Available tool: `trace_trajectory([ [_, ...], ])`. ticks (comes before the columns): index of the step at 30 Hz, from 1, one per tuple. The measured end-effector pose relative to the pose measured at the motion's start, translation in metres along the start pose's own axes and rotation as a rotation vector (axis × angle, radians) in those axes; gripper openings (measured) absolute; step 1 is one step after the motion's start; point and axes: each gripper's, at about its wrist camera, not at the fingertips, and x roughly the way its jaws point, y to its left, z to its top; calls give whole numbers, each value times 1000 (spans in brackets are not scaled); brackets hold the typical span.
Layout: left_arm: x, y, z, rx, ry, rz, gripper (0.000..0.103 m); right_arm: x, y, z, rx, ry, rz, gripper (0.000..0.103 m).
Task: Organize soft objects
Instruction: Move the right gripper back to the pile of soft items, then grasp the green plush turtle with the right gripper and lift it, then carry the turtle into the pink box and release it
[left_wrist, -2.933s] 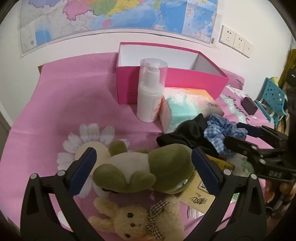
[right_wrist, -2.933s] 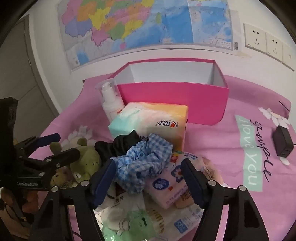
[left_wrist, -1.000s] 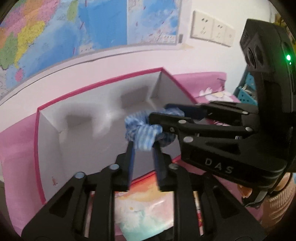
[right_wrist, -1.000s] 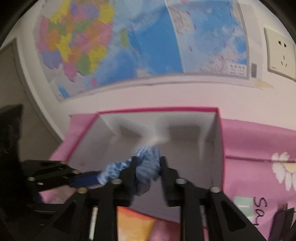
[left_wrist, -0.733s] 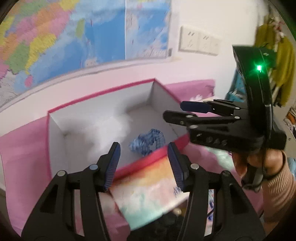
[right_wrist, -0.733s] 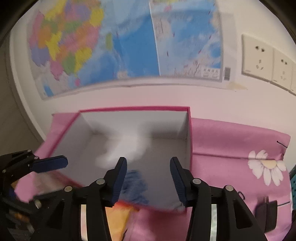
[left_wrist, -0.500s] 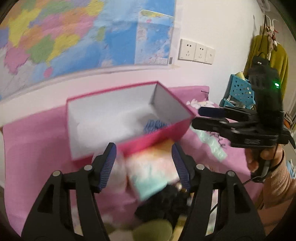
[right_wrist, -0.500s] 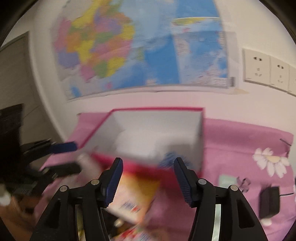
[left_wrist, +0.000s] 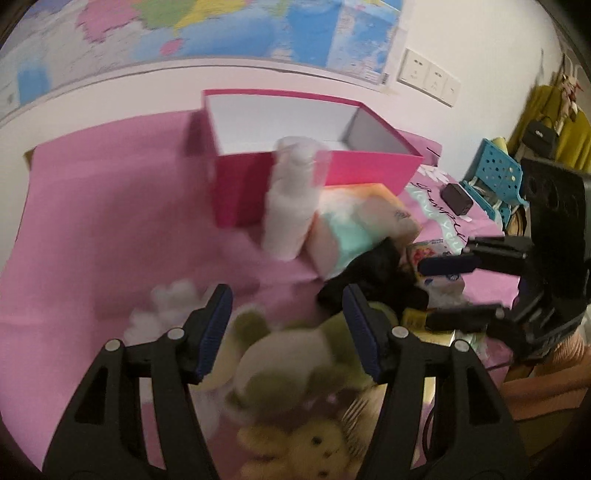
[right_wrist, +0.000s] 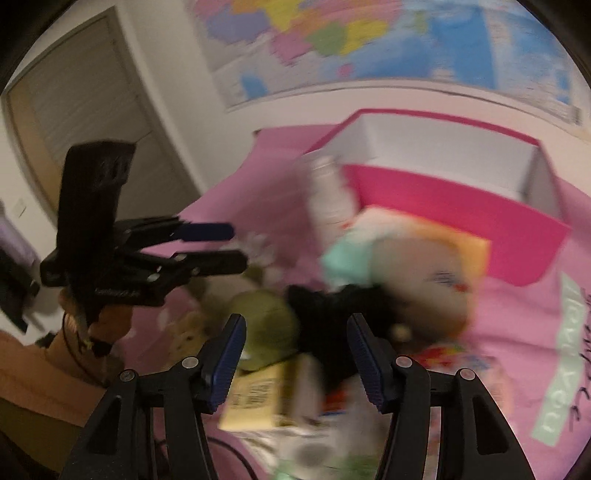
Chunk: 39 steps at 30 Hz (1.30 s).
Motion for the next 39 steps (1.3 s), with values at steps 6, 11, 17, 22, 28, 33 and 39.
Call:
trace_trajectory([
  [6, -16, 19, -29, -48, 10, -23, 63, 24, 12, -8, 32, 52, -27, 58],
  [11, -9, 21, -45, -22, 56, -71, 64, 34, 11, -10, 47, 52, -47, 58],
  [17, 3, 5, -48, 22, 68, -88, 63, 33, 17, -7, 33, 9, -71, 52],
  [22, -6, 4, -42, -2, 29, -103, 62, 22, 25, -2, 9, -35, -92, 52],
  [28, -31, -5, -31, 19, -60, -95, 62, -4, 34, 8, -31, -101, -110, 52],
  [33, -57, -16, -7, 58, -159, -91, 62, -36, 33, 29, -39, -172, -111, 52],
  [39, -79, -30, 33, 134, -261, -72, 62, -52, 33, 58, -68, -237, -126, 52],
])
